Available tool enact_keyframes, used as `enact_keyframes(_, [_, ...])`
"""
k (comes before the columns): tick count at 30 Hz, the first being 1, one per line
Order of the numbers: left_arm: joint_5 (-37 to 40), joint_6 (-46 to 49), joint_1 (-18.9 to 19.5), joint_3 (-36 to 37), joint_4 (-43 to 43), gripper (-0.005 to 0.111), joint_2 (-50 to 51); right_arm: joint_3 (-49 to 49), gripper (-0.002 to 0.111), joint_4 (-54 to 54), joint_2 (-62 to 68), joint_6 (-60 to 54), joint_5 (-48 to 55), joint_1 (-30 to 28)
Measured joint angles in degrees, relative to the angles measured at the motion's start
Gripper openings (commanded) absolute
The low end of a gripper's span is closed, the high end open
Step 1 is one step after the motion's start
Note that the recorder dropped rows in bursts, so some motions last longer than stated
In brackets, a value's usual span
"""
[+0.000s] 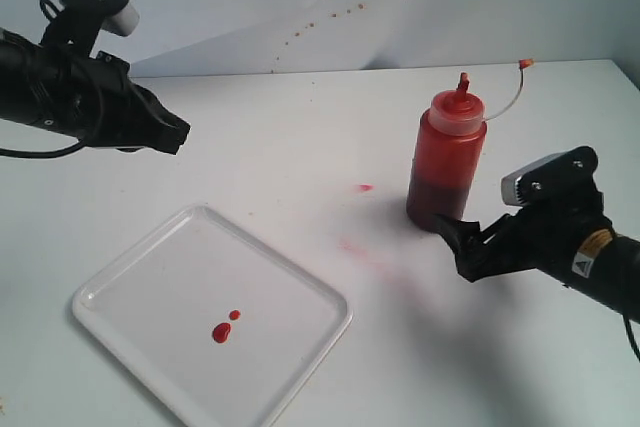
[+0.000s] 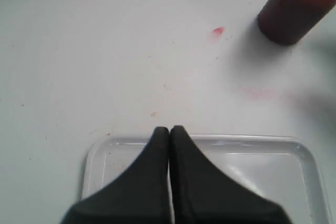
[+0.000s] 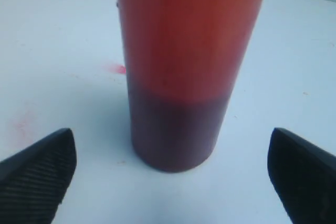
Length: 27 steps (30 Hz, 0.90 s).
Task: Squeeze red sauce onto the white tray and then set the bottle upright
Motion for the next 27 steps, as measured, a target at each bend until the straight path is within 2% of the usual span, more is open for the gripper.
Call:
enact_keyframes(3, [1.0, -10.9, 0.0, -1.4, 7.6, 0.0, 0.0, 3.0, 0.09, 0.0, -4.5, 0.5, -0.1, 0.0])
enact_keyframes(4, [2.7, -19.6, 0.0, -2.9, 16.0, 0.0, 0.0, 4.3, 0.09, -0.1, -7.3, 1.9, -0.1, 0.0])
enact_keyframes(7, [6.9, -34.5, 0.0, -5.6, 29.4, 0.0, 0.0, 5.7, 0.09, -0.8, -11.8, 5.0, -0.1, 0.0])
enact_keyframes(12, [13.7, -50.1, 0.0, -7.4, 47.6, 0.0, -0.6, 6.2, 0.09, -5.9, -18.6, 12.2, 0.3, 0.0])
enact_keyframes(14, [16.4, -54.3, 0.4, -7.5, 50.9, 0.0, -1.2, 6.3, 0.09, -8.1, -20.8, 16.4, 0.7, 0.0])
enact_keyframes(17, [19.5, -55.8, 2.0, -7.7, 51.1, 0.0, -2.3, 6.3, 0.088, -10.5, -23.9, 23.8, 3.0, 0.0])
enact_keyframes(19, [21.2, -55.8, 3.0, -7.7, 50.2, 0.0, -3.5, 6.3, 0.08, -11.2, -25.8, 29.1, 7.0, 0.0])
enact_keyframes(20, [21.9, -55.5, 3.2, -7.7, 49.9, 0.0, -4.1, 6.3, 0.072, -11.2, -26.6, 31.8, 9.0, 0.0])
enact_keyframes(23, [23.7, -55.3, 3.8, -7.7, 49.5, 0.0, -6.3, 6.3, 0.043, -10.9, -29.5, 37.2, 19.1, 0.0])
enact_keyframes(27, [25.2, -55.3, 3.9, -7.7, 49.5, 0.0, -8.5, 3.3, 0.007, -10.8, -34.4, 43.0, 38.9, 0.0])
